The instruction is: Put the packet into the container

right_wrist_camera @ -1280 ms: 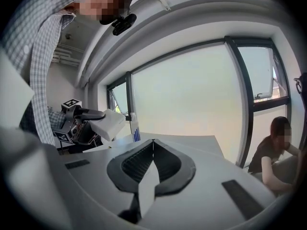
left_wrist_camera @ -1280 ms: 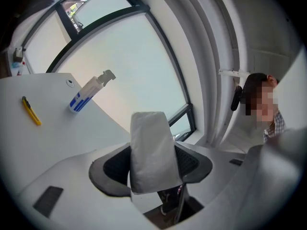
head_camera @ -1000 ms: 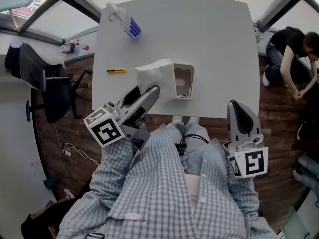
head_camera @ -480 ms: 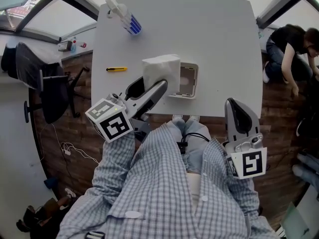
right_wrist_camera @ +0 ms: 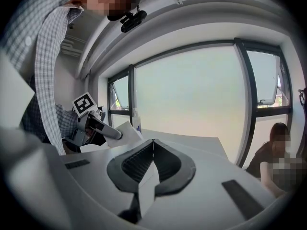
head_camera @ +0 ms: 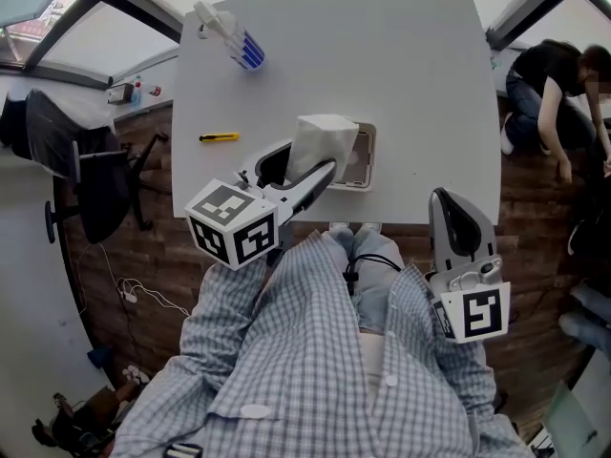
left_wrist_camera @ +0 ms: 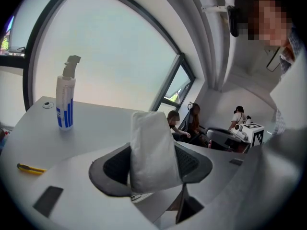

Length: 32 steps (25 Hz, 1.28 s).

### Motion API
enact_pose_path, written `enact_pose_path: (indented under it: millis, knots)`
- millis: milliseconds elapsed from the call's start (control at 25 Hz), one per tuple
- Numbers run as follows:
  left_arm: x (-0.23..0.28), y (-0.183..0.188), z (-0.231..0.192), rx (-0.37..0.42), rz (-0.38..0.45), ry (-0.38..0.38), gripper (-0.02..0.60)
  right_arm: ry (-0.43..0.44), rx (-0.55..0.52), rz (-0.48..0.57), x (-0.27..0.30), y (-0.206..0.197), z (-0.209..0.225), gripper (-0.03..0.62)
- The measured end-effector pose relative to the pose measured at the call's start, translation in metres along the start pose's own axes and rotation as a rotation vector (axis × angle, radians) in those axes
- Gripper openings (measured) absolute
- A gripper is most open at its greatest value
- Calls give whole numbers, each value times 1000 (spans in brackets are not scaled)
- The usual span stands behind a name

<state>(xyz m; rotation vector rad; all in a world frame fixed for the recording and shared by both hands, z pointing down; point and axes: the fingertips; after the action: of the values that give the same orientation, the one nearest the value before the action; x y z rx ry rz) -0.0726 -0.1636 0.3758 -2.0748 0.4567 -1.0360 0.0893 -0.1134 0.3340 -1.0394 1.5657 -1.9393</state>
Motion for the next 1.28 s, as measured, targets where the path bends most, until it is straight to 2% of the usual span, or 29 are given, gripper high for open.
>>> enact_pose_path:
  millis: [360,720,1000,1280]
  knots:
    - [30,-30,-5,210,-202,58,259,-8,10,-11,1,-6,2,12]
    - [53,-49,-4,317,-339,43,259,-34,23,-19,-6,-11,9,12]
    - [67,-61,-8,401,-445,59,261,-48,33,-31,-10,-15,13,12]
    - [78,-75,-12,413,-526,67,261,-73,42,-39,-15,-18,21,12]
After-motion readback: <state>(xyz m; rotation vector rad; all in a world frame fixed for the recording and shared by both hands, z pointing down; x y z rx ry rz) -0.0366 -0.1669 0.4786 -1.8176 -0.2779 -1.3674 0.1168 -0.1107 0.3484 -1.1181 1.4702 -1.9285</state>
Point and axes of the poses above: the fingertips, and each gripper's own axes: x forward along the fingers, z to its right, y out of its top, and after that the axes turned 5 degrees about y, right-handed
